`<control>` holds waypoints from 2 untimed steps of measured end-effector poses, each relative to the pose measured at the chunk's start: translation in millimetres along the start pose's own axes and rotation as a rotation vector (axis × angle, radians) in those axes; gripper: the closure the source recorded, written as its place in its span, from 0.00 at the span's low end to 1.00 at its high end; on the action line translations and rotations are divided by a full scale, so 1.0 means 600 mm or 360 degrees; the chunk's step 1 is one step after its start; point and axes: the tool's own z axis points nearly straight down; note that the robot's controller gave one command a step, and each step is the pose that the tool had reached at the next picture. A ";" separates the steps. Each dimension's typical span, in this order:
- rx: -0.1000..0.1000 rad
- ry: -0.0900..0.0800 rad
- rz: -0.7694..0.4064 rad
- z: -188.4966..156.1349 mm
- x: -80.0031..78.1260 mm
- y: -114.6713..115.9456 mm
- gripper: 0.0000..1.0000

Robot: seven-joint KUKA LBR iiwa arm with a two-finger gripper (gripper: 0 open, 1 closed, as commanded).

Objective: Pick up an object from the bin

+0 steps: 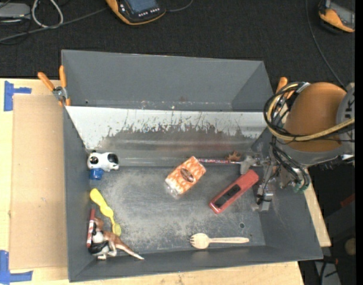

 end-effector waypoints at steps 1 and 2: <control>0.0002 -0.0012 -0.0005 -0.008 -0.003 0.001 0.00; 0.0002 -0.0011 -0.0019 0.014 -0.045 0.066 0.00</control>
Offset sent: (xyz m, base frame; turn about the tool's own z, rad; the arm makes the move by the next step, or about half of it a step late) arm 0.0316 0.0494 -0.0112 -0.0169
